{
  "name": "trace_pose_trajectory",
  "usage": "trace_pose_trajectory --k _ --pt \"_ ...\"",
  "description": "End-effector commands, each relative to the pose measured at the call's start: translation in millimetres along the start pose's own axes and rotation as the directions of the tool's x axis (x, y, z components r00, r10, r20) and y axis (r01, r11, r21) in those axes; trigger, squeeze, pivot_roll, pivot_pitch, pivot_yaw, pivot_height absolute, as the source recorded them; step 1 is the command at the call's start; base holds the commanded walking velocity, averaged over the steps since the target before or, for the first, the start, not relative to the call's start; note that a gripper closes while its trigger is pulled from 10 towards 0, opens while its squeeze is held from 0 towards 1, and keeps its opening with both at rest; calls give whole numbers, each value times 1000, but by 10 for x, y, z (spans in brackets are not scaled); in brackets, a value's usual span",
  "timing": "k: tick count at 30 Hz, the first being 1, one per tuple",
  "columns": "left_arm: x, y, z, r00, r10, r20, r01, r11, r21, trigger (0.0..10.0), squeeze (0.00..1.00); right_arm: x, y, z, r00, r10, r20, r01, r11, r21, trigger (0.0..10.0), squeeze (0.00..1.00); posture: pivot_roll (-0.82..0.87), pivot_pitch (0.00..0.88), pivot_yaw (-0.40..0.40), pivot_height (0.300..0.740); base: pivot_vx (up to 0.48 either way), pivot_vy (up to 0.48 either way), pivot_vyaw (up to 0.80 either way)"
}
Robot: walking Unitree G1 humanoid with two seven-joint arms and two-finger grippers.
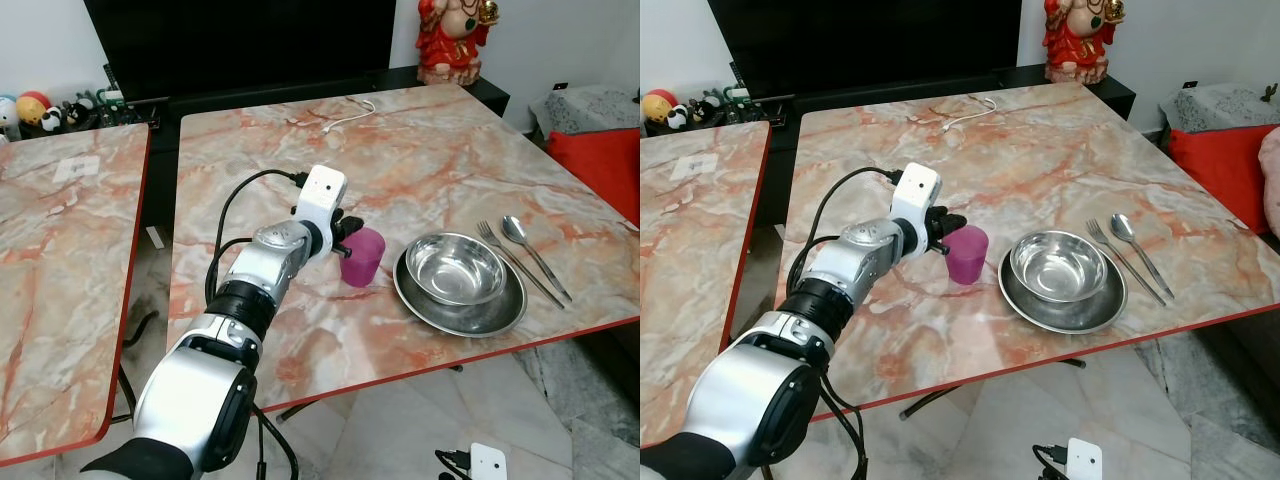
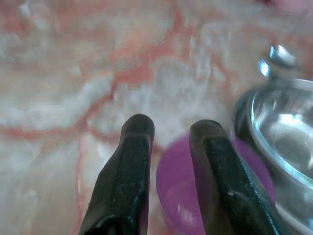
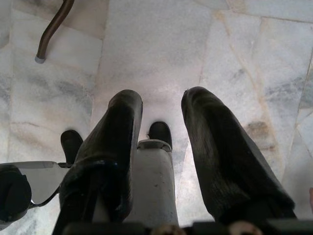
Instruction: Setting the table
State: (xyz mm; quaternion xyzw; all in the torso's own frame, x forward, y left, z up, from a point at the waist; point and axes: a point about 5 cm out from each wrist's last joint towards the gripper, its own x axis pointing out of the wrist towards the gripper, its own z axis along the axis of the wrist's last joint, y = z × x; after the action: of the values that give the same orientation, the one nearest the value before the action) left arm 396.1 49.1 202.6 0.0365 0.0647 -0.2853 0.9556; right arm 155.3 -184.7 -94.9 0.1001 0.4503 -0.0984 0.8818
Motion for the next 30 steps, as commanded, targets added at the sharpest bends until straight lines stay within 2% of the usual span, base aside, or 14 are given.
trace_pose_trajectory --k 1,3,5,7,8,9,11,14,16,21,24,26,30 --pt "-127 126 331 967 47 251 -35 998 -52 10000 0 -10 -9 -44 1000 -3 -15 3 1000 -5 10000 0 23 0 14 740 0 0 0" --pt "-242 227 377 936 85 341 -52 993 -107 10000 0 -11 -9 -49 1000 -4 -15 4 1000 -3 10000 0 20 0 14 740 0 0 0" --pt "-336 301 381 915 112 387 -78 992 -102 10000 0 -12 -12 -51 1000 -5 -15 5 1000 -2 10000 0 27 0 10 740 0 0 0" --pt "-502 420 300 901 134 412 -171 984 55 10000 0 -13 -17 -53 1000 -5 -16 5 1000 -3 10000 0 30 0 9 740 0 0 0" --pt "-502 420 300 901 134 412 -171 984 55 10000 0 -13 -17 -53 1000 -5 -16 5 1000 -3 10000 0 30 0 9 740 0 0 0" --pt "-621 513 215 895 155 418 -211 973 91 10000 0 -13 -16 -53 1000 -4 -16 3 1000 -7 10000 0 40 0 9 740 0 0 0" --pt "-758 601 126 888 176 426 -246 962 115 10000 0 -14 -14 -53 1000 -1 -14 1 1000 -6 10000 0 37 0 13 740 0 0 0" --pt "-905 644 12 888 183 423 -261 956 135 10000 0 -15 -9 -51 1000 3 -7 -3 1000 -1 10000 0 35 0 15 740 0 0 0" --pt "-1032 676 -122 896 186 402 -274 946 174 10000 0 -15 -14 -53 1000 -1 -8 1 1000 -2 10000 0 36 0 20 740 0 0 0" --pt "-1210 770 -325 889 266 373 -341 928 150 10000 0 -16 -16 -50 1000 -5 -5 5 1000 -11 10000 0 33 0 23 740 0 0 0" --pt "-1255 777 -386 874 317 368 -381 917 116 10000 0 -15 -11 -40 1000 8 3 -8 1000 -30 10000 0 36 0 22 740 0 0 0" --pt "-1290 772 -444 861 358 360 -423 898 120 10000 0 -15 -10 -43 1000 16 -5 -16 999 -50 10000 0 37 0 22 740 0 0 800" --pt "-1347 766 -482 847 391 360 -450 888 94 10000 0 -16 -7 -47 1000 16 -4 -17 999 -48 10000 0 35 0 23 740 0 0 800"
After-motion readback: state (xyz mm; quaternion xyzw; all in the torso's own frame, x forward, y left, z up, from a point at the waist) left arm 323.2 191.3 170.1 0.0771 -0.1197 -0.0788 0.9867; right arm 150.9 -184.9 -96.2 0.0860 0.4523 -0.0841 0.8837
